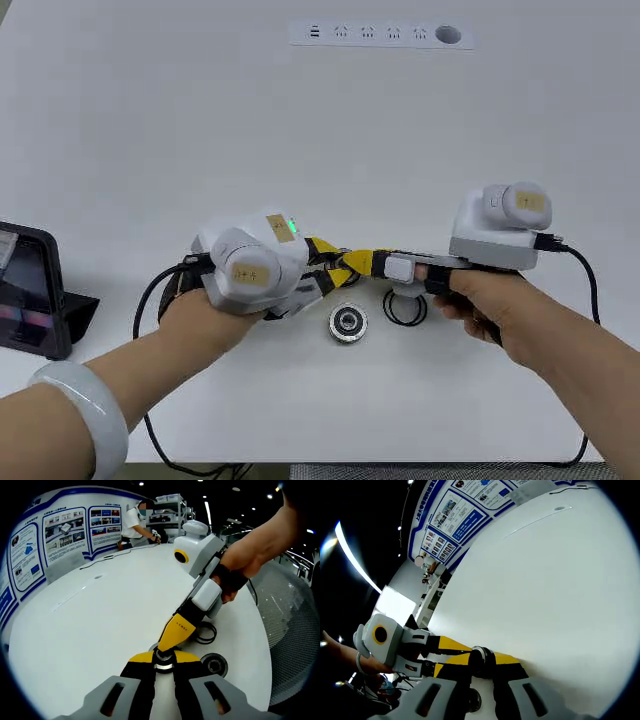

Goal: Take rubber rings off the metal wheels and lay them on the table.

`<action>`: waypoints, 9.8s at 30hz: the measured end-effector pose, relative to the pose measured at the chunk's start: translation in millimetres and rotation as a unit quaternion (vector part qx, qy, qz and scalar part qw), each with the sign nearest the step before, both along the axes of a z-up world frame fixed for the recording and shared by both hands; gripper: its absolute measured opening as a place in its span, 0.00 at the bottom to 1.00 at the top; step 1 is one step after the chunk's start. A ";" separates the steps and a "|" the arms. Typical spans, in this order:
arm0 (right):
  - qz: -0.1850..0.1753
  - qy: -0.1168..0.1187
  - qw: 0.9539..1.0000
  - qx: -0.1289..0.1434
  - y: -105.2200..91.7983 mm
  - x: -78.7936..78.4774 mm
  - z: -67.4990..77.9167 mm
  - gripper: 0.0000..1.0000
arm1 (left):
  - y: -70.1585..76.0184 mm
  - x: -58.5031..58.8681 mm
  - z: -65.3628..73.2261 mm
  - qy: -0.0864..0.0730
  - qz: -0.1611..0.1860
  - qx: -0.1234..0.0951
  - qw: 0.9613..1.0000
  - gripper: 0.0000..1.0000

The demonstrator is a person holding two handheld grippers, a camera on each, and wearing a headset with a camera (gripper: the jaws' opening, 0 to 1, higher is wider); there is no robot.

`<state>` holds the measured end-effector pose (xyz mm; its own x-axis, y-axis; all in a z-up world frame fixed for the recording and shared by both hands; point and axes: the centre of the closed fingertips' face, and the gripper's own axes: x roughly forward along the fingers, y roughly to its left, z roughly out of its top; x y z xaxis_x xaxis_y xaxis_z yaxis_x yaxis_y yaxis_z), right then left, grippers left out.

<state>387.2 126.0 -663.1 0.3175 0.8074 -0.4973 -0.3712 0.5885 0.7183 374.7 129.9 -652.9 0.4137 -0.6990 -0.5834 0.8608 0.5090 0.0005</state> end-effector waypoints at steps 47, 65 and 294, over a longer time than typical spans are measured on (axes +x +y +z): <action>-0.006 0.009 1.000 -0.003 -10.6 -19.9 7.0 0.04 | -0.3 0.1 -0.8 0.001 0.001 0.000 1.000 0.13; 0.003 -0.012 1.000 -0.027 -12.7 -17.4 7.0 0.02 | -0.2 -0.2 -1.3 0.001 0.001 0.001 1.000 0.13; -0.004 0.025 1.000 0.002 -0.8 -8.5 1.7 0.18 | -2.0 0.5 -1.6 -0.009 -0.002 0.005 1.000 0.13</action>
